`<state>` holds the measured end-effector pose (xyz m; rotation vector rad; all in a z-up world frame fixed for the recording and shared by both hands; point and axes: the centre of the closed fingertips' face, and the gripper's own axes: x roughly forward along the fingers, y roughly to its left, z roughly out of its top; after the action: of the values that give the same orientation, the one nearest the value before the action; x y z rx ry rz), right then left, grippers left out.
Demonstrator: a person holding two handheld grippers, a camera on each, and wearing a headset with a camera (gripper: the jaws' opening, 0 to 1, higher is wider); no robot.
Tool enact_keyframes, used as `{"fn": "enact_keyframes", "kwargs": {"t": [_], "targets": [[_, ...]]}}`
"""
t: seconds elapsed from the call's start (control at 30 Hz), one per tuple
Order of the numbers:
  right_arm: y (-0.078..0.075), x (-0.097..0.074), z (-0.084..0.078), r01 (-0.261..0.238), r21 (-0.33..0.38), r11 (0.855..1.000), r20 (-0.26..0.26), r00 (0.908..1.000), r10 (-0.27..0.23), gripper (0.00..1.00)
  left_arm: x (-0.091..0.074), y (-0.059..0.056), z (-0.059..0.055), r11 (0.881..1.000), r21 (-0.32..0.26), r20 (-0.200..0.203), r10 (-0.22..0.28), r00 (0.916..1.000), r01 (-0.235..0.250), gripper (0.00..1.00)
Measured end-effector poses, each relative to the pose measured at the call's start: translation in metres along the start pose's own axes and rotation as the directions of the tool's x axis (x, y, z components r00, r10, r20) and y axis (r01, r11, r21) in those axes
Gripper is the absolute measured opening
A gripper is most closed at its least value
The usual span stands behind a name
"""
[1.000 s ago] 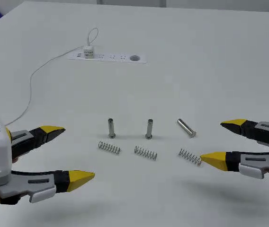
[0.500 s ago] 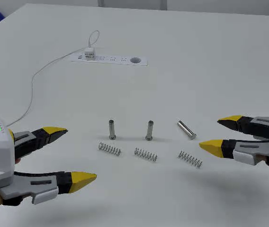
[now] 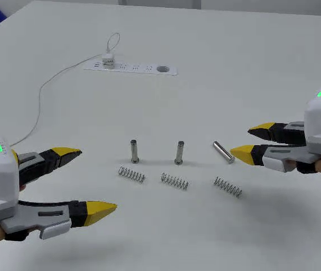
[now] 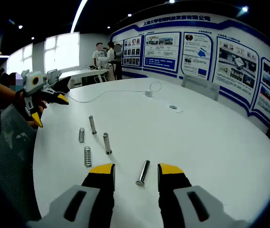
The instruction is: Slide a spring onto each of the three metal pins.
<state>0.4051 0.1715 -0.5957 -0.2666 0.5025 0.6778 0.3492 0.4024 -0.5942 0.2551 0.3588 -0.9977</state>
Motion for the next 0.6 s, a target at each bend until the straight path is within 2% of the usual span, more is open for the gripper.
{"fn": "enact_keyframes", "kwargs": {"t": [0.17, 0.33, 0.6], "targets": [[-0.004, 0.01, 0.001, 0.012, 0.008, 1.0, -0.021, 0.9997, -0.012, 0.32, 0.0, 0.001, -0.001, 1.0, -0.003, -0.001, 0.002, 1.0, -0.002, 0.75], [-0.008, 0.021, -0.003, 0.033, 0.004, 0.999, -0.065, 0.9974, -0.033, 0.3, 0.001, 0.0, -0.002, 1.0, -0.004, -0.003, -0.001, 1.0, 0.001, 0.74], [-0.015, 0.036, -0.012, 0.064, 0.035, 0.997, -0.129, 0.9899, -0.059, 0.26, 0.001, 0.0, -0.002, 1.0, -0.006, -0.003, 0.0, 1.0, 0.0, 0.74]]}}
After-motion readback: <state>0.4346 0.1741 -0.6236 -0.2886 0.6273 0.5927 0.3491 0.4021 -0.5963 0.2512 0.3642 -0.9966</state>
